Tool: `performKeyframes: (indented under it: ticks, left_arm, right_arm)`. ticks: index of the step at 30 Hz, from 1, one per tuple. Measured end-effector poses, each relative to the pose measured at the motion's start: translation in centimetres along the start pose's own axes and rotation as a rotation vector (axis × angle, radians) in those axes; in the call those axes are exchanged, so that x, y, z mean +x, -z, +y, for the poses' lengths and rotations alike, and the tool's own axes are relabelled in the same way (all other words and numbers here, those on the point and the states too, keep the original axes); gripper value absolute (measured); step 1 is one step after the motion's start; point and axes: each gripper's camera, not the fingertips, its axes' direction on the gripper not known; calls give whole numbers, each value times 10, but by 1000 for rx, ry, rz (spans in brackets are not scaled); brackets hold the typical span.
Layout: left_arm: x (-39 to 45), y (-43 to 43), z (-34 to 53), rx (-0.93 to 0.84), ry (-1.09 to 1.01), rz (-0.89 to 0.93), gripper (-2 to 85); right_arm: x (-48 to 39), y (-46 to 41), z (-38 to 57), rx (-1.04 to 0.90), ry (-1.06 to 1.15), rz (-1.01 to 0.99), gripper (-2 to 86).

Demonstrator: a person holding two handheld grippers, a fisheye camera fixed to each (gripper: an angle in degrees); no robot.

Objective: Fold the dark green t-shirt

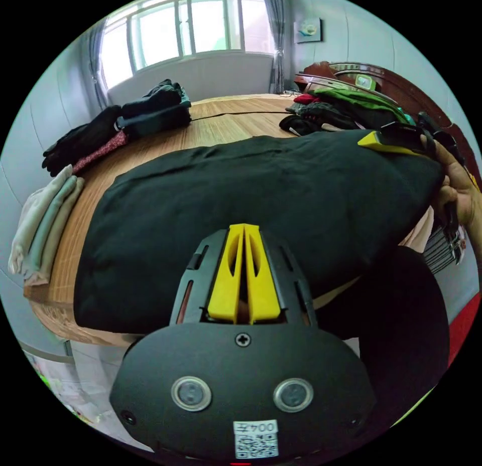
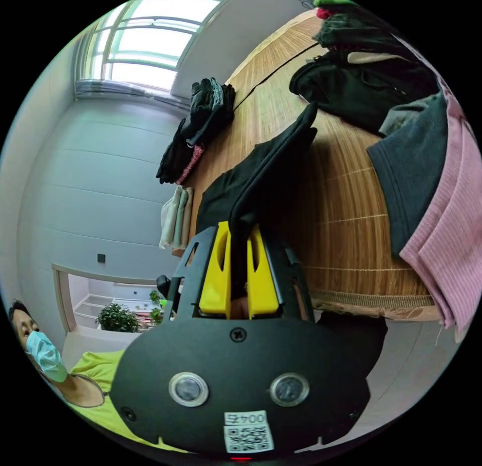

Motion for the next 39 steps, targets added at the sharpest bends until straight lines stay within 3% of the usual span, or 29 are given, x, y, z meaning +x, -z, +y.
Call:
performKeyframes:
  ticks: [7, 12, 18, 23, 27, 29, 31, 34, 39]
  left_arm:
    - [-40, -34, 31, 63, 91, 62, 1]
    - [-87, -52, 55, 83, 242, 207, 1]
    - [-168, -40, 106, 187, 615, 288, 1]
    - [-239, -57, 187, 124, 993, 404, 1]
    - [-277, -77, 228, 122, 1101, 461, 1]
    - [-297, -95, 246, 119, 1150, 594, 1]
    - [-306, -104, 254, 98, 1158, 670, 1]
    - [-317, -109, 265, 112, 1149, 717, 1]
    - [-334, -106, 287, 143, 1120, 775, 2]
  right_arm:
    - [-137, -13, -39, -59, 110, 162, 49]
    - [-286, -64, -60, -160, 284, 350, 53]
    - [-434, -161, -53, -258, 492, 570, 58]
    - [-490, -267, -33, -352, 574, 677, 60]
    - [-487, -359, -11, -414, 590, 716, 84]
    - [-476, -387, -1, -476, 590, 745, 103]
    - [-480, -385, 7, -430, 603, 741, 121]
    - [-502, -352, 14, -400, 650, 576, 126]
    - [-514, -224, 17, -172, 714, 382, 95]
